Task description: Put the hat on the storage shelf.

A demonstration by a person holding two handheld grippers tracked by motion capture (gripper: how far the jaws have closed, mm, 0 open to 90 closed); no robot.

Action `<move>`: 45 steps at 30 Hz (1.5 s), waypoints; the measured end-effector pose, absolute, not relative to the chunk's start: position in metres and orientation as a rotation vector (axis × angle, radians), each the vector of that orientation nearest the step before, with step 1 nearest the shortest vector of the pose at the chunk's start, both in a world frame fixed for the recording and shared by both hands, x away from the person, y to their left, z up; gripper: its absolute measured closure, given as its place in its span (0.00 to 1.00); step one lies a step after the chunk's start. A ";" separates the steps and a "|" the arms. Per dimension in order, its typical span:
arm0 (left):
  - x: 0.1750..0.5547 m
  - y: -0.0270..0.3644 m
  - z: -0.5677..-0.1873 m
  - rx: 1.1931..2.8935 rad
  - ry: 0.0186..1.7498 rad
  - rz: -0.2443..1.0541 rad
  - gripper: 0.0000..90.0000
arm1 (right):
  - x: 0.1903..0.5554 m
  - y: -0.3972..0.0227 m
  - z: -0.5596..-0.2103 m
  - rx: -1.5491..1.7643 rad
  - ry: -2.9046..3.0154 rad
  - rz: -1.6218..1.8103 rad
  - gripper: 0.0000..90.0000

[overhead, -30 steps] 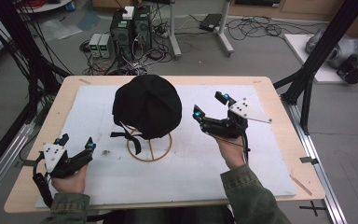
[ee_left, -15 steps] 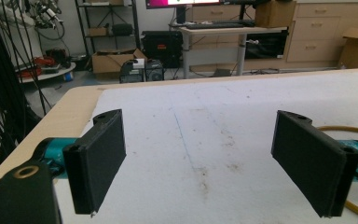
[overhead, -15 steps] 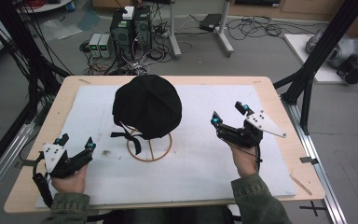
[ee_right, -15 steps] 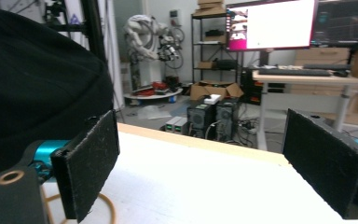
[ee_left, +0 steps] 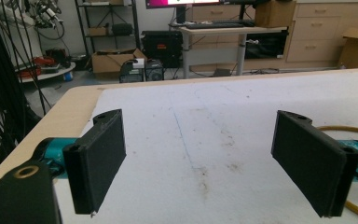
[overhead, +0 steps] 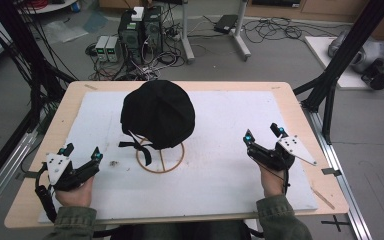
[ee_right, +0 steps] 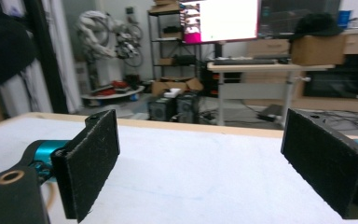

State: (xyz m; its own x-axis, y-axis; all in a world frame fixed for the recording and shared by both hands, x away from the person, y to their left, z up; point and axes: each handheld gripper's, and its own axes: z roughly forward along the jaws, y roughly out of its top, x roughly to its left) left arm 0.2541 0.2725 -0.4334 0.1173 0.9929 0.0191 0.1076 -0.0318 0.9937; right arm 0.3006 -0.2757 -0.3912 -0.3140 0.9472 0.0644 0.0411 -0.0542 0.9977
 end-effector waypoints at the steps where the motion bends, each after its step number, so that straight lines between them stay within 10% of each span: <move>1: 0.254 0.272 -0.434 1.354 1.190 1.087 0.20 | 0.301 -0.277 -0.392 1.112 1.436 1.465 0.12; 45: 0.255 0.272 -0.434 1.350 1.194 1.069 0.20 | 0.289 -0.301 -0.428 1.212 1.377 1.332 0.12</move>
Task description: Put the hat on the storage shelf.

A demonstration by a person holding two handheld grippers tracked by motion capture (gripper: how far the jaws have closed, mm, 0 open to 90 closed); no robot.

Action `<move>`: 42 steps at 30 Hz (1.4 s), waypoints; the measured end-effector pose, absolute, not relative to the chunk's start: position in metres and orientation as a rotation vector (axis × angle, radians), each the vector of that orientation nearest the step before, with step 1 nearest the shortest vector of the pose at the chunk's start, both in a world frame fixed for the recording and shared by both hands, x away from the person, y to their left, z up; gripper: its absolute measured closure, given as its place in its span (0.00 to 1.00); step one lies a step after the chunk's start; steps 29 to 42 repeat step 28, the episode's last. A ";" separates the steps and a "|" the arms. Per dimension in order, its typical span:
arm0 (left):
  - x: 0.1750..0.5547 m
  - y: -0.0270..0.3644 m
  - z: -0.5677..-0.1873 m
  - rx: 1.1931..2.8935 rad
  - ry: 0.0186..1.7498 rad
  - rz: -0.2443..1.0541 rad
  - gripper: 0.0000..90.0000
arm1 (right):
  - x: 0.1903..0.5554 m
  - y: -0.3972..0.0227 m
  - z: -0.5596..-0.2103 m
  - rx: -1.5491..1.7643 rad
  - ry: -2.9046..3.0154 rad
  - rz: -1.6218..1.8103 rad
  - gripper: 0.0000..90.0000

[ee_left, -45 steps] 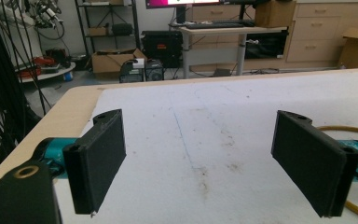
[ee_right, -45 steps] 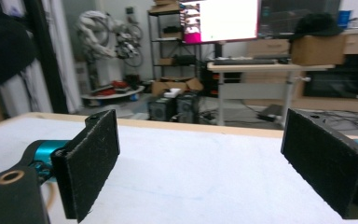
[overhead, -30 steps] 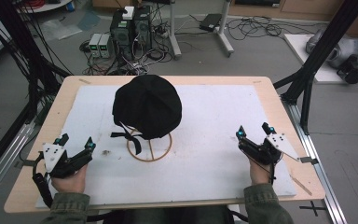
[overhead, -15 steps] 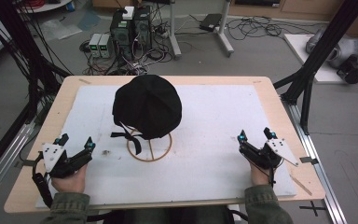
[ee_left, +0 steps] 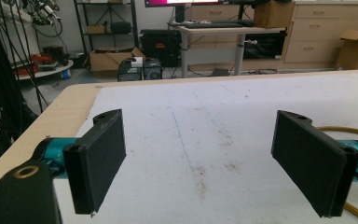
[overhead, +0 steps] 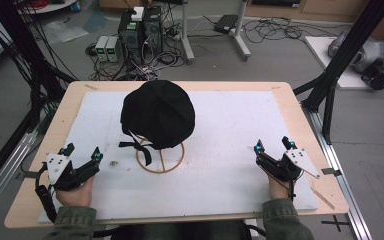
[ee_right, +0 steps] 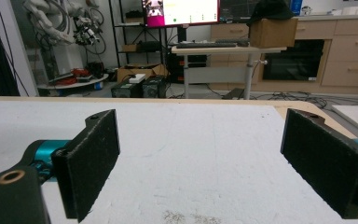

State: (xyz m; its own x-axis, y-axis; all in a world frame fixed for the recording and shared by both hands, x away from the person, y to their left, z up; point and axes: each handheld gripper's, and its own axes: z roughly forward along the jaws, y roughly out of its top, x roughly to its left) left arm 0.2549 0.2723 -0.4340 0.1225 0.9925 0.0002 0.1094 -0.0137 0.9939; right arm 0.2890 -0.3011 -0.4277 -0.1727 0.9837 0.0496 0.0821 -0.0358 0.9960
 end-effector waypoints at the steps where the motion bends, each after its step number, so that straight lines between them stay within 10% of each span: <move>1: 0.255 0.272 -0.434 1.350 1.194 1.070 0.20 | 0.289 -0.301 -0.428 1.212 1.378 1.332 0.12; 42: 0.259 0.273 -0.436 1.378 1.198 1.044 0.19 | 0.292 -0.305 -0.427 1.220 1.413 1.348 0.12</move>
